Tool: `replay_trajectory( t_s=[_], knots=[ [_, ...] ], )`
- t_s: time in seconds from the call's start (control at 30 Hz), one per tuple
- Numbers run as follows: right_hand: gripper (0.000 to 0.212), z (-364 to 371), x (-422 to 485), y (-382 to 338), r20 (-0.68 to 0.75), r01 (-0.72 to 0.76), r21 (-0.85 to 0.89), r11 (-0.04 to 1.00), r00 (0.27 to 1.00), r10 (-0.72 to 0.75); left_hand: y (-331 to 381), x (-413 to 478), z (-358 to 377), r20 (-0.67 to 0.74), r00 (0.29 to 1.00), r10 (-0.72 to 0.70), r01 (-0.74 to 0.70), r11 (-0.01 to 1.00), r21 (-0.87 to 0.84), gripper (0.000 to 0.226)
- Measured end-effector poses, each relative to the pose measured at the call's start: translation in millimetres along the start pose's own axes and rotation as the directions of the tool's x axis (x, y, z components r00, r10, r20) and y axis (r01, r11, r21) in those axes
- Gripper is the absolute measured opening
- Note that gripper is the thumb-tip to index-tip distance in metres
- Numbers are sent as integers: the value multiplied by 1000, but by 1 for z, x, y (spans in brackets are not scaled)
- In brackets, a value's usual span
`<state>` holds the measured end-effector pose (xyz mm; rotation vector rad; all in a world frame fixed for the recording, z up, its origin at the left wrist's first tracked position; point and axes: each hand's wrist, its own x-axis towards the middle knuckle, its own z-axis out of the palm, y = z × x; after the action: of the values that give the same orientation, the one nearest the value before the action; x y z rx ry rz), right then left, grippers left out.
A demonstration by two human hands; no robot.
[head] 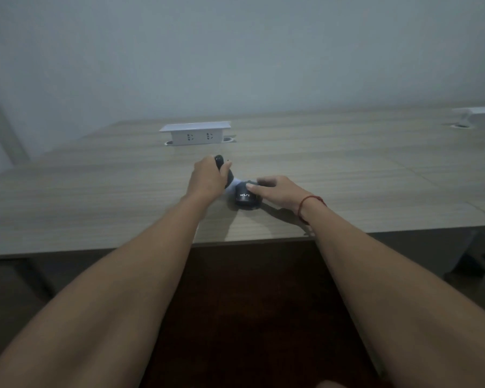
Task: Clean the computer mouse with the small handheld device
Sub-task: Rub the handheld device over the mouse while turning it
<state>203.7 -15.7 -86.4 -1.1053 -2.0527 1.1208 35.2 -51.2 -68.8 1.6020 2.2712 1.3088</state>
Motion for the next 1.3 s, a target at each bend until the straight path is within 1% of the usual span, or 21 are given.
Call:
replay_trajectory(
  t_s=[0.07, 0.13, 0.17, 0.2, 0.27, 0.33, 0.4, 0.43, 0.5, 0.6, 0.73, 0.77, 0.8, 0.83, 0.9, 0.93, 1.0, 1.1, 1.17, 1.23, 1.3],
  knots=[
    [42, 0, 1, -1, -6, -6, -25, 1000, 1000, 6, -1, -7, 0, -58, 998, -19, 12, 993, -121, 39],
    [43, 0, 3, -1, -19, -10, -35, 999, 1000, 10, 3, -18, 1, -98, 993, -59, 30, 963, -270, 34],
    [46, 1, 4, -1, -19, -18, -42, 999, 1000, 17, 4, -25, 3, -111, 991, -76, 38, 950, -310, 32],
    [50, 0, 4, -3, -21, -25, -49, 998, 999, 24, 6, -30, 6, -129, 988, -88, 42, 946, -321, 30],
    [55, 2, 4, -5, -29, -32, -49, 998, 999, 30, 6, -37, 9, -185, 976, -118, 62, 957, -282, 29],
    [49, 3, 3, -5, -35, -36, -76, 996, 999, 33, 8, -36, 10, -233, 967, -108, 42, 961, -273, 34],
    [36, 4, 3, -4, -32, -34, -88, 996, 999, 32, 13, -37, 11, -236, 970, -57, -20, 950, -311, 35],
    [33, 4, 2, -4, -26, -40, -83, 996, 999, 38, 14, -40, 13, -224, 974, -39, -37, 944, -327, 34],
    [33, 5, 0, -6, -53, -60, -78, 995, 997, 56, 14, -45, 18, -241, 969, -45, -41, 940, -340, 34],
    [37, 9, 0, -11, -72, -95, -13, 995, 993, 94, 12, -45, 19, -321, 941, -110, -11, 936, -351, 35],
    [37, 10, 1, -8, -81, -141, 48, 989, 986, 145, 11, -44, 22, -288, 949, -129, 6, 920, -392, 36],
    [35, 9, 2, -8, -69, -134, 38, 990, 988, 137, 9, -44, 22, -286, 947, -144, 19, 917, -399, 36],
    [34, 8, 2, -7, -55, -115, -14, 993, 992, 114, 8, -41, 22, -292, 944, -156, 28, 916, -401, 36],
    [39, 7, 3, -5, -35, -96, -71, 993, 995, 94, 6, -39, 20, -303, 938, -169, 37, 916, -399, 36],
    [73, 7, 4, -2, -1, -86, -122, 989, 996, 86, 4, -34, 16, -315, 926, -209, 68, 912, -405, 38],
    [86, 8, 5, 0, -2, -85, -113, 990, 996, 86, 2, -31, 15, -305, 923, -235, 91, 903, -419, 39],
    [102, 14, 6, 3, -31, -87, -98, 991, 996, 84, -3, -28, 16, -261, 925, -278, 140, 884, -446, 43],
    [125, 19, 11, 6, -88, -78, -144, 987, 994, 66, -8, -23, 17, -229, 921, -315, 166, 850, -500, 43],
    [132, 24, 13, 6, -112, -72, -172, 982, 992, 53, -11, -18, 14, -249, 901, -355, 169, 817, -551, 40],
    [136, 30, 15, 6, -166, -78, -231, 970, 985, 39, -11, -14, 11, -254, 889, -381, 182, 803, -567, 38],
    [133, 36, 17, 7, -226, -72, -268, 961, 974, 10, -11, -12, 10, -246, 894, -374, 187, 812, -553, 41]
  ],
)
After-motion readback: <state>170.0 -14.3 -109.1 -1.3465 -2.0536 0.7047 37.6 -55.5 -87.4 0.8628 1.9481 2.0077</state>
